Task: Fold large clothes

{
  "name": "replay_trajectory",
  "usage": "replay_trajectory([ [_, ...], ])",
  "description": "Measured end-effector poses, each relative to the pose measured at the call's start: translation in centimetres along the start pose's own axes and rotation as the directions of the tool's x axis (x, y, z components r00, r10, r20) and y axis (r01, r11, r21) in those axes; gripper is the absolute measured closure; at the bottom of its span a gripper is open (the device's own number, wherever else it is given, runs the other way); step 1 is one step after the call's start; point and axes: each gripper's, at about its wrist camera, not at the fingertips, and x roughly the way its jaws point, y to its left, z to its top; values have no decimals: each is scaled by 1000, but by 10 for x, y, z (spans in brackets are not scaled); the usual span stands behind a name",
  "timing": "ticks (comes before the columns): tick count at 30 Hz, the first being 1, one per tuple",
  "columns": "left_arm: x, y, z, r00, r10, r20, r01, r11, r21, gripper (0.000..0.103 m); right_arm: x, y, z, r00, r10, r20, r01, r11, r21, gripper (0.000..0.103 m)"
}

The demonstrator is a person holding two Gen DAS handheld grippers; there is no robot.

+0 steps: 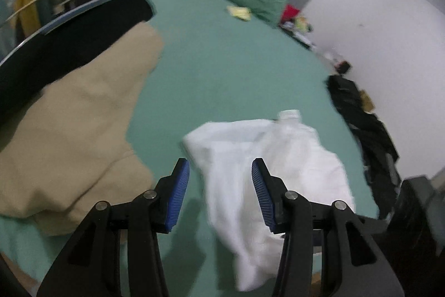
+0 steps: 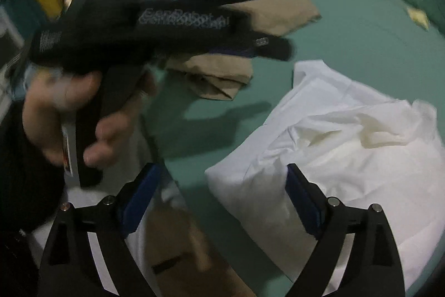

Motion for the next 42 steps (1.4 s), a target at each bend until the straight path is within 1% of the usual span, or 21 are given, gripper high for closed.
replay_trajectory([
  [3, 4, -25, 1, 994, -108, -13, 108, 994, 30, 44, -26, -6, -14, 997, -74, 27, 74, 997, -9, 13],
  [6, 24, -51, -1, 983, -155, -98, 163, 984, 75, 44, -51, -28, -24, 987, -162, 15, 161, 986, 50, 13],
  [9, 57, -77, -7, 976, -100, -195, 132, 978, 161, 44, -81, -60, -39, 967, -255, 28, 248, 959, 139, 13],
  [11, 83, -85, -11, 969, 15, -245, 42, 973, 225, 44, -99, -90, -55, 950, -311, 35, 296, 927, 230, 13],
  [12, 93, -89, -11, 967, 80, -243, -10, 961, 277, 44, -106, -106, -65, 942, -335, 35, 311, 905, 291, 13],
  [15, 105, -93, -8, 966, 117, -232, -32, 940, 340, 44, -119, -147, -94, 929, -370, 22, 322, 835, 446, 13],
  [16, 110, -86, -2, 965, 126, -228, -50, 948, 313, 45, -123, -157, -102, 929, -370, 24, 315, 820, 478, 13],
  [17, 112, -79, 1, 965, 145, -220, -79, 956, 284, 65, -124, -167, -113, 932, -362, 26, 297, 800, 521, 13],
  [18, 114, -66, 5, 960, 180, -215, -129, 964, 234, 93, -125, -171, -118, 937, -347, 29, 276, 790, 548, 13],
  [19, 114, -55, 7, 956, 201, -211, -160, 967, 197, 96, -124, -179, -125, 945, -324, 38, 246, 785, 568, 13],
  [22, 94, -15, 13, 957, 253, -144, -253, 967, 15, 96, -115, -181, -135, 961, -263, 87, 168, 804, 570, 13],
  [24, 79, -4, 14, 944, 317, -96, -320, 947, -25, 96, -107, -181, -140, 968, -213, 132, 99, 808, 581, 13],
  [26, 64, 8, 13, 940, 336, -65, -341, 936, -93, 94, -89, -181, -135, 975, -154, 163, 27, 803, 595, 13],
  [29, 53, 14, 3, 954, 283, -102, -297, 941, -162, 63, -65, -179, -138, 980, -95, 174, -31, 792, 609, 17],
  [31, 53, 4, -7, 966, 230, -120, -247, 957, -155, 61, -65, -178, -142, 970, -73, 233, -91, 777, 623, 19],
  [33, 56, -15, -20, 973, 167, -156, -184, 978, -101, 59, -63, -182, -145, 961, -26, 276, -166, 744, 647, 35],
  [35, 66, -38, -33, 970, 137, -199, -145, 989, -29, 59, -56, -184, -150, 952, 20, 307, -232, 702, 674, 51],
  [37, 83, -58, -49, 955, 142, -261, -132, 990, 54, 60, -58, -183, -157, 946, 24, 324, -252, 685, 683, 66],
  [38, 87, -62, -53, 951, 142, -275, -128, 989, 68, 68, -59, -183, -159, 944, 21, 331, -257, 675, 692, 77],
  [39, 88, -69, -58, 950, 149, -274, -129, 987, 91, 87, -63, -183, -159, 943, 17, 331, -257, 670, 697, 80],
  [42, 89, -86, -60, 952, 132, -274, -100, 987, 128, 93, -81, -175, -155, 953, -39, 300, -184, 710, 680, 83],
])
